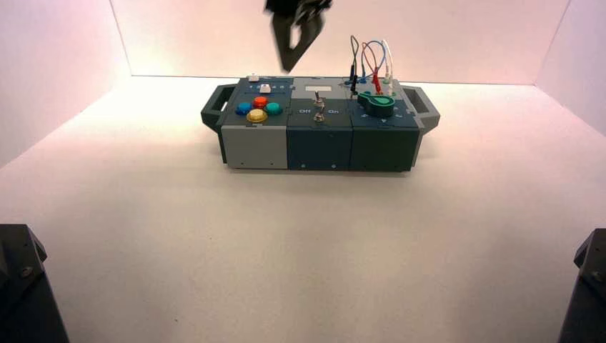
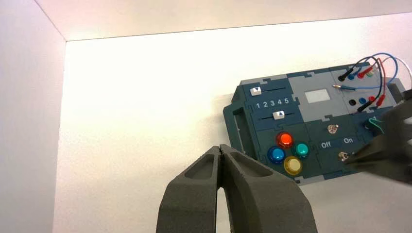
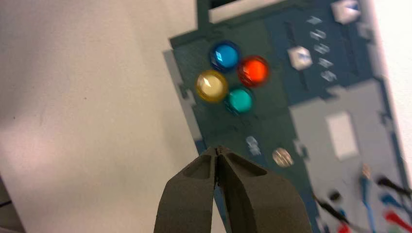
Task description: Push the yellow button with the right gripper.
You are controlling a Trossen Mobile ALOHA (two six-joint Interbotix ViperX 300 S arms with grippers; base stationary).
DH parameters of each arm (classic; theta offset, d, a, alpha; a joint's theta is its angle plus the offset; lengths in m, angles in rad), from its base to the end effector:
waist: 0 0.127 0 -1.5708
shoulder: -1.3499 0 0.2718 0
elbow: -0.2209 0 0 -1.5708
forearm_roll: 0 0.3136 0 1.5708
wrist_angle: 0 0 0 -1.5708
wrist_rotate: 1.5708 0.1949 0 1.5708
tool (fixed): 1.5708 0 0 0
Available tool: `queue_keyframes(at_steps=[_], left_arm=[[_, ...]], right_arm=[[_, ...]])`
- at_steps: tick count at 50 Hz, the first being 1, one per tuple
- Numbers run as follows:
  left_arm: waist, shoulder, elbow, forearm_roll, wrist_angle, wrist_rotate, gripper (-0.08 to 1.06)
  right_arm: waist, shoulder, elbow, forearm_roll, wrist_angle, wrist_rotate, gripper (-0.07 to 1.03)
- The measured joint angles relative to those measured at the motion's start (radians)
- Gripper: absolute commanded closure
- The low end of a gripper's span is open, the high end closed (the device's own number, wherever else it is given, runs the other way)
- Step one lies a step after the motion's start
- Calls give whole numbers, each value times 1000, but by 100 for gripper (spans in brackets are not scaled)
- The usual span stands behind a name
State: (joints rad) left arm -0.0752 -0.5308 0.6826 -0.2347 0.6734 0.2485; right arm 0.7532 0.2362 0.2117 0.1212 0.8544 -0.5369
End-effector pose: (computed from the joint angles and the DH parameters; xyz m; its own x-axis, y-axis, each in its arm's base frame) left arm 0.3567 -0.0552 0.1985 0.6682 -0.1958 -0.7178 0.2196 0.9737 -0.0612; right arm 0.3196 0.3240 0.0481 0.1329 0.2496 -0.9592 -0.9374 0.3461 -0.0398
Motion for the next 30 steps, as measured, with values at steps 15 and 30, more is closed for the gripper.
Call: queue_keyframes(at_steps=[15,30], left_arm=[[0,0,5,0,-11,0,100],[0,0,5,0,-12,0,100]], right_arm=[[32,83,-46,2,-34,-5,98],[32,137,-61,2,-83,-5,99]])
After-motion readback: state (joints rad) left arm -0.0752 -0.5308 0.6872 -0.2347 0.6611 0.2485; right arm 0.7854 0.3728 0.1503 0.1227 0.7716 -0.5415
